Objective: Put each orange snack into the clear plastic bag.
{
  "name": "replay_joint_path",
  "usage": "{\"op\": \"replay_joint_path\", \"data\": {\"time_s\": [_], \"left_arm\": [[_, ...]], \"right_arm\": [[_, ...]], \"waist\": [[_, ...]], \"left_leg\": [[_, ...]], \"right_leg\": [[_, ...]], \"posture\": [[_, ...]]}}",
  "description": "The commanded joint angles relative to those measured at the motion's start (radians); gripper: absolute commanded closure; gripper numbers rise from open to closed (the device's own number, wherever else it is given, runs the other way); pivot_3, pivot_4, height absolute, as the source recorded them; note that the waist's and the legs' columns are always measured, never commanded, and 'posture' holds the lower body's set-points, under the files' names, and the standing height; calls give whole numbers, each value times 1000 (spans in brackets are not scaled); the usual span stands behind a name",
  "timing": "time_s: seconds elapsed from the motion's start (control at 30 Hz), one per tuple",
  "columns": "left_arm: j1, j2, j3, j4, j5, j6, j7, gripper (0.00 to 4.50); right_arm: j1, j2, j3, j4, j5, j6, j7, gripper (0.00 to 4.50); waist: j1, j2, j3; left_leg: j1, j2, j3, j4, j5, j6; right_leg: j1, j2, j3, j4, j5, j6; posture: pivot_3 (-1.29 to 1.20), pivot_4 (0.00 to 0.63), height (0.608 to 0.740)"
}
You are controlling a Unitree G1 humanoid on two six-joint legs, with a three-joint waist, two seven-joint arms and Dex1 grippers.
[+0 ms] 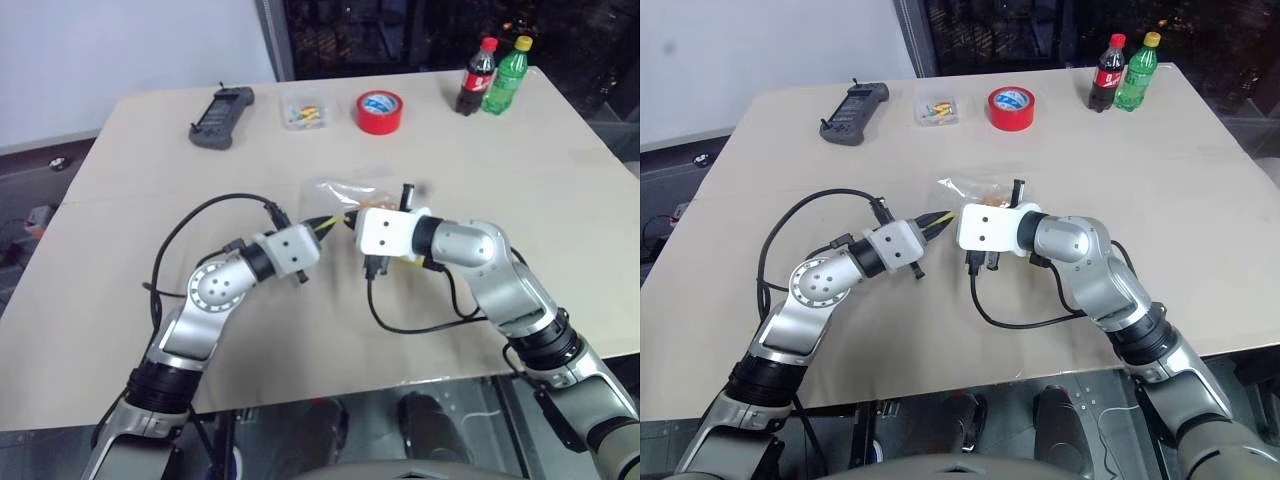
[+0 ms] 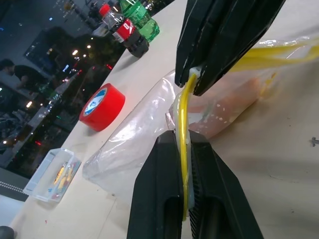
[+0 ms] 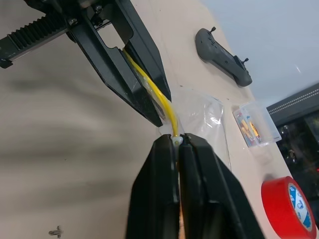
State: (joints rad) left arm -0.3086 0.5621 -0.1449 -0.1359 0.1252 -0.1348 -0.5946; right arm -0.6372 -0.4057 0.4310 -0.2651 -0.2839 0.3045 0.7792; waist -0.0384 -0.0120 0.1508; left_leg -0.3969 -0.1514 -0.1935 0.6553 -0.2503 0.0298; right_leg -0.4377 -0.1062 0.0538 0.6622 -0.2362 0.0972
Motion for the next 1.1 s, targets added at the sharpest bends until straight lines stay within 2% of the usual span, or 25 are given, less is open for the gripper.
{"op": "replay_joint_path", "data": {"time_s": [0.03,0.2,0.4,0.53,0.67,0.87,1.1], "left_arm": [[-2,6,27,-31,-11,-11,3,4500],[-7,-12,48,-32,-37,10,19,4500],[-71,-76,154,-25,-156,117,78,4500],[-99,-74,173,-8,-185,149,75,4500],[-123,-83,166,10,-195,165,73,4500],[-250,-133,149,139,-198,194,93,4500],[-469,-137,158,412,-190,103,87,4500]], "right_arm": [[-10,2,-16,-34,6,-8,-2,4448],[-2,-12,-36,-35,7,2,-6,4448],[99,-175,-128,-2,-55,21,-48,4448],[163,-261,-223,-16,-38,40,-77,4448],[177,-309,-261,-9,-22,18,-72,4448],[32,-306,-256,197,-54,-70,-165,4448],[-171,-344,-247,473,-78,-231,-229,4448]], "waist": [[0,0,0],[0,0,0],[13,0,0],[19,-1,0],[17,0,0],[23,-1,0],[21,-1,0]], "left_leg": [[0,0,0,0,0,0],[0,0,0,0,0,0],[0,-1,-1,1,0,0],[0,0,0,1,0,0],[0,1,1,1,0,0],[0,0,1,3,0,0],[-2,-1,0,5,0,0]], "right_leg": [[0,0,0,0,0,0],[0,0,0,0,0,0],[1,-1,-1,0,0,0],[0,0,0,0,0,0],[0,0,1,0,0,0],[1,0,1,1,0,0],[0,-1,-1,0,0,0]], "posture": [[0,150,740],[0,150,740],[0,150,740],[0,150,740],[0,150,740],[0,150,740],[0,150,740]]}}
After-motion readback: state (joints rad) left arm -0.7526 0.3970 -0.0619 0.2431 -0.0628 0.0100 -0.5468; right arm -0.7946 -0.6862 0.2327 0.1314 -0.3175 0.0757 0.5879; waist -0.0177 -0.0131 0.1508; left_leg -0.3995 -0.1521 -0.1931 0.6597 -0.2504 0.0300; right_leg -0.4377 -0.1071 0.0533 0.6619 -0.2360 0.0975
